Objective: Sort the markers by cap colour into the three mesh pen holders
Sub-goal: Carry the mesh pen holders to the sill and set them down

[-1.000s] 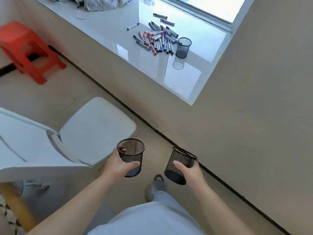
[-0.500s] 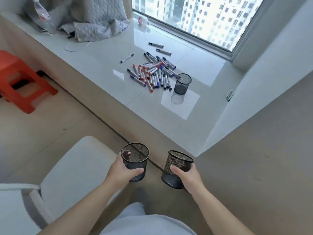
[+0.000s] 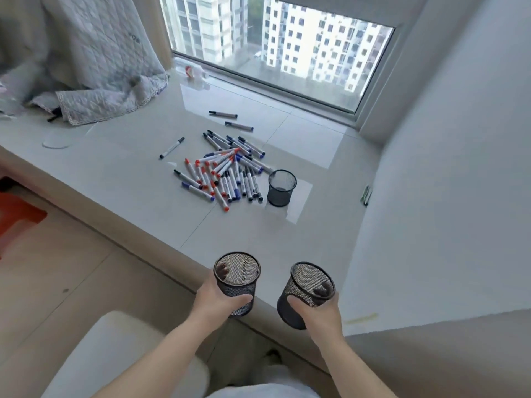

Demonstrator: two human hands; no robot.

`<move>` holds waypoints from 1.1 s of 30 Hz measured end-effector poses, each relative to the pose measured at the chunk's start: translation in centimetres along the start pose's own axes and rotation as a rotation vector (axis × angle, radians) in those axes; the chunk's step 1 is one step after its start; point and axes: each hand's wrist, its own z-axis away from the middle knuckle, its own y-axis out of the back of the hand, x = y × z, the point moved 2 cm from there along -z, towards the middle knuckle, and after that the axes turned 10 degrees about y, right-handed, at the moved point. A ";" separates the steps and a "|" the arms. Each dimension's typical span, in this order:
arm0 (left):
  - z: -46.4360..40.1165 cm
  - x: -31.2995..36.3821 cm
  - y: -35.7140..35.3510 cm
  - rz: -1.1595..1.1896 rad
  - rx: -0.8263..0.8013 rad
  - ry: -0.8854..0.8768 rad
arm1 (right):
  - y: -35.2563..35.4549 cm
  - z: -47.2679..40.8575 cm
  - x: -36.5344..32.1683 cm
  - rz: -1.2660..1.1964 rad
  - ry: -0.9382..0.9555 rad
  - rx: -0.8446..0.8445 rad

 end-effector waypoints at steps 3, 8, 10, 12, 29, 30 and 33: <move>-1.5 2.1 -0.8 0.010 -0.026 -0.013 | 0.1 -2.1 -0.6 -0.034 -0.027 0.050; -4.6 5.2 -1.7 0.011 -0.048 -0.053 | 0.1 -5.4 -1.3 -0.068 -0.070 0.084; -6.0 5.8 -2.1 -0.004 -0.087 -0.054 | 0.1 -6.0 -1.0 -0.074 -0.085 0.114; -7.7 6.7 -2.5 -0.022 -0.141 -0.064 | 0.1 -6.7 -1.0 -0.080 -0.094 0.134; -22.4 14.1 -3.2 -0.546 -0.593 -0.417 | -9.8 -8.0 -2.0 -0.078 -0.270 0.720; -22.8 14.2 -3.4 -0.548 -0.604 -0.424 | -10.4 -8.0 -2.0 -0.081 -0.275 0.750; -24.1 14.1 -4.8 -0.545 -0.621 -0.459 | -11.3 -8.8 -1.6 -0.072 -0.281 0.832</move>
